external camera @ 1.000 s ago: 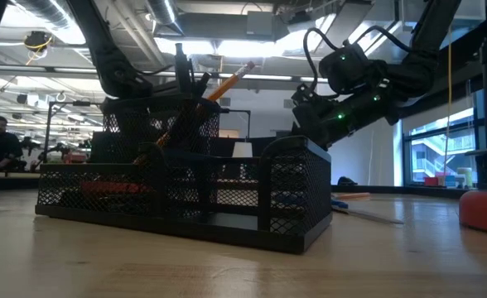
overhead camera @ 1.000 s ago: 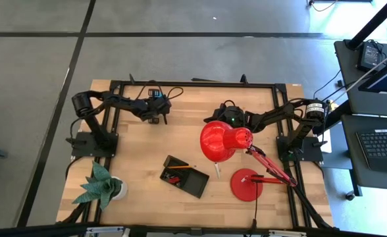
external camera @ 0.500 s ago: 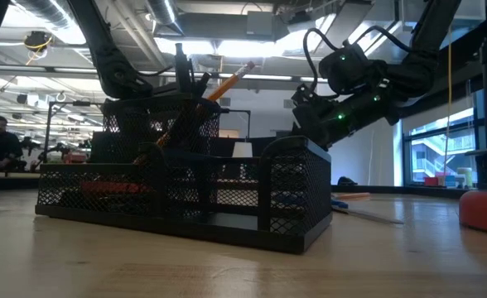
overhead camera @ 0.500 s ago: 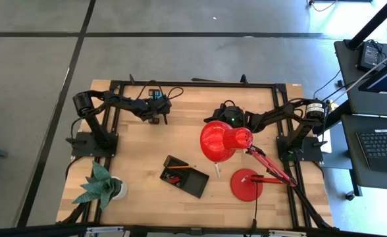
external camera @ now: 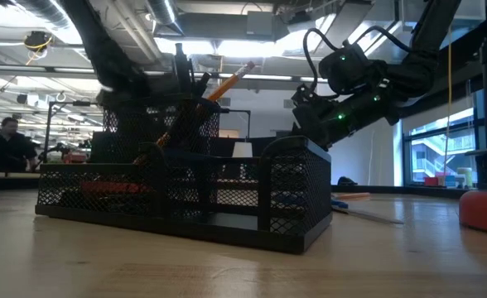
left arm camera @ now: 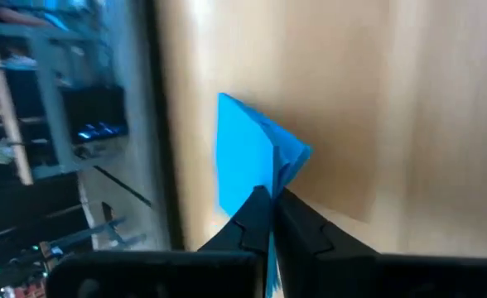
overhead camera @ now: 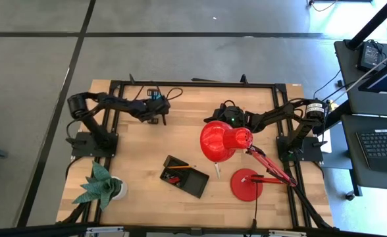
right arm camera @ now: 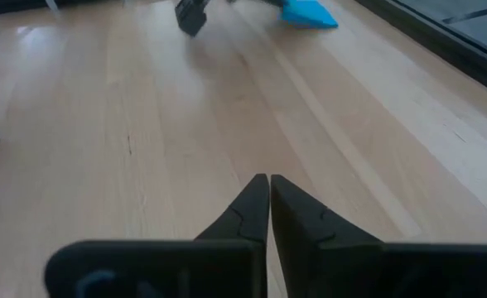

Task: Pick and place office supplies into organizer
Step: Put the blue sticky note into the desk organizer

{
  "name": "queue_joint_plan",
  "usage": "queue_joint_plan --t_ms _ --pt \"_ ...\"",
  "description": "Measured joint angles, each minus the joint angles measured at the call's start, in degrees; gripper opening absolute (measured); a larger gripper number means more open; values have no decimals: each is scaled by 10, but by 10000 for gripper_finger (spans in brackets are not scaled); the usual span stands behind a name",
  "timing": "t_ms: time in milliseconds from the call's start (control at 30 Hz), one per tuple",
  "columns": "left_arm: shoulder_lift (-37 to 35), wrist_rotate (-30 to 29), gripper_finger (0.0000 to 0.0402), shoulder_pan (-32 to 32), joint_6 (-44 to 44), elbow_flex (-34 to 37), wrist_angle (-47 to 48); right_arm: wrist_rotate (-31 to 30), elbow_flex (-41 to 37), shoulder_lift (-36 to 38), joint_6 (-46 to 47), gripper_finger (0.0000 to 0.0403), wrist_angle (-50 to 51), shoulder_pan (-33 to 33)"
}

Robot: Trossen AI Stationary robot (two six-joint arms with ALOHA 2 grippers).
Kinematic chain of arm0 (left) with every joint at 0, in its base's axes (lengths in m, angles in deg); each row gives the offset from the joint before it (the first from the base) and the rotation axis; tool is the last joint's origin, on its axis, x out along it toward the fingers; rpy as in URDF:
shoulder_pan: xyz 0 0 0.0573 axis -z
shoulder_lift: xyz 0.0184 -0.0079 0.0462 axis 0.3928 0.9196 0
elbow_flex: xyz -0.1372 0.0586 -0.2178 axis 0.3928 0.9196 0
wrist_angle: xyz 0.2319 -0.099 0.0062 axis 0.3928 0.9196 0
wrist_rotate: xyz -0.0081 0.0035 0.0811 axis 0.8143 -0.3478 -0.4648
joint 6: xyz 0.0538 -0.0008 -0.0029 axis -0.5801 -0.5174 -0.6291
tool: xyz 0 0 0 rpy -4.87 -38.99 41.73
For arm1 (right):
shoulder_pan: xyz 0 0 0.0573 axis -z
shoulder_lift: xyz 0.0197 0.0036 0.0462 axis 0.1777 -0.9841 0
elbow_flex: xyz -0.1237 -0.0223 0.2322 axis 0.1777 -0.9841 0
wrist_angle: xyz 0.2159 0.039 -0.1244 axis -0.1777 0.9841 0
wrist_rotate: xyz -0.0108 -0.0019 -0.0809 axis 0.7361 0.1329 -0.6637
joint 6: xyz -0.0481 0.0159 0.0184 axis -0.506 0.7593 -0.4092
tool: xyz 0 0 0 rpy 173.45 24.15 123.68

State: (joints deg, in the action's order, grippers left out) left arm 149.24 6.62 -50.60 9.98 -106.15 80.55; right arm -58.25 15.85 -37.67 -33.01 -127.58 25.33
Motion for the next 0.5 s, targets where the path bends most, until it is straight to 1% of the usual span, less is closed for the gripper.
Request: queue_joint_plan --t_ms 100,233,433,500 --pt "-44 -3 3 14 7 -1 12 0 0 0 0 20 0 0" --pt "-113 12 3 36 35 -2 23 0 0 0 0 20 0 0" --pt "-223 64 3 83 97 -1 34 0 0 0 0 20 1 0" --pt "-257 94 3 104 123 -1 34 0 0 0 0 20 1 0"
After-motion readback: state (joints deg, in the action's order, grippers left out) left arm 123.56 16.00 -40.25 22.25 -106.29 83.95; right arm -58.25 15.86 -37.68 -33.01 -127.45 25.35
